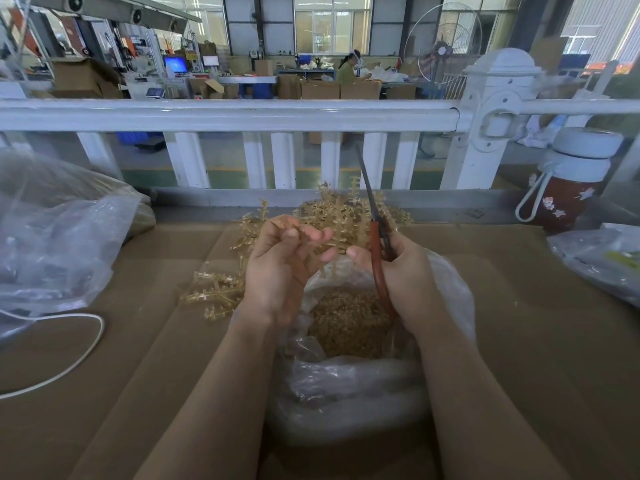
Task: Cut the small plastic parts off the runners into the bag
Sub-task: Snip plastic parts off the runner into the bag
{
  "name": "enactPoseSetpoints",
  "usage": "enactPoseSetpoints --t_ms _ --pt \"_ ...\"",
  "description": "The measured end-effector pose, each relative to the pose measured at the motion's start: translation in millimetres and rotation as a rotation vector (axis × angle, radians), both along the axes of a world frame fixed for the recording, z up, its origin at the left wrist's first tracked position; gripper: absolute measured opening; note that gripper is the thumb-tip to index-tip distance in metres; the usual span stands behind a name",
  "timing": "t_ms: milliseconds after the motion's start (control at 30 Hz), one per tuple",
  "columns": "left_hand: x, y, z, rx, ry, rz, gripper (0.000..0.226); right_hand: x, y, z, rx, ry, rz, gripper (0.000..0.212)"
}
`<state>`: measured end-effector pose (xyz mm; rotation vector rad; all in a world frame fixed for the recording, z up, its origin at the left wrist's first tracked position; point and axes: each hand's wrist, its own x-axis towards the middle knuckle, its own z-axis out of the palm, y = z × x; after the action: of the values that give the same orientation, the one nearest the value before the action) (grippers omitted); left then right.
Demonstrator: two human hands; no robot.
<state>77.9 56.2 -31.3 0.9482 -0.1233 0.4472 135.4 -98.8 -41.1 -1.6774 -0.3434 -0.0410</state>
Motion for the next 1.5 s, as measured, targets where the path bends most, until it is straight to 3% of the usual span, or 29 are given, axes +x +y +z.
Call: enactPoseSetpoints --t_ms 167,267,400,467,533,700,800,933,1133,1233,1300,1500 --pt "1 0 0 0.001 0.022 -0.039 0.027 3 -1 -2 0.019 -0.033 0.014 0.015" --pt "0 0 1 -0.003 0.086 -0.062 0.014 5 -2 -3 0.139 -0.007 0.023 0.021" --pt "0 -2 1 -0.028 0.204 -0.045 0.053 7 -5 -4 0.196 -0.063 0.028 0.025" --pt "-1 -2 1 -0.064 0.270 -0.060 0.061 8 -5 -5 0.212 -0.085 0.034 0.024" --pt "-3 -2 2 -0.038 0.337 -0.110 0.059 9 -5 -4 0.219 -0.093 0.028 0.023" --pt "-5 -1 -1 0.312 0.442 -0.257 0.033 8 -6 -4 0.218 -0.160 0.007 0.023" --pt "-6 0 1 0.303 0.459 -0.267 0.020 8 -6 -4 0.218 -0.190 0.006 0.024" --pt "-6 -1 0 0.245 0.463 -0.230 0.037 7 -4 -5 0.162 -0.225 0.031 0.026" --pt "-3 -2 0 0.081 0.376 -0.162 0.035 6 -3 -4 0.129 -0.198 0.014 0.024" --pt "1 -1 -1 0.031 0.266 -0.063 0.034 4 -2 -4 0.079 -0.190 -0.017 0.036" --pt "3 1 -3 0.003 0.199 -0.010 0.035 2 -2 -3 -0.010 -0.218 -0.019 0.048" --pt "6 5 -3 -0.028 0.030 0.081 0.035 -1 -1 -8 -0.399 -0.344 -0.016 0.053"
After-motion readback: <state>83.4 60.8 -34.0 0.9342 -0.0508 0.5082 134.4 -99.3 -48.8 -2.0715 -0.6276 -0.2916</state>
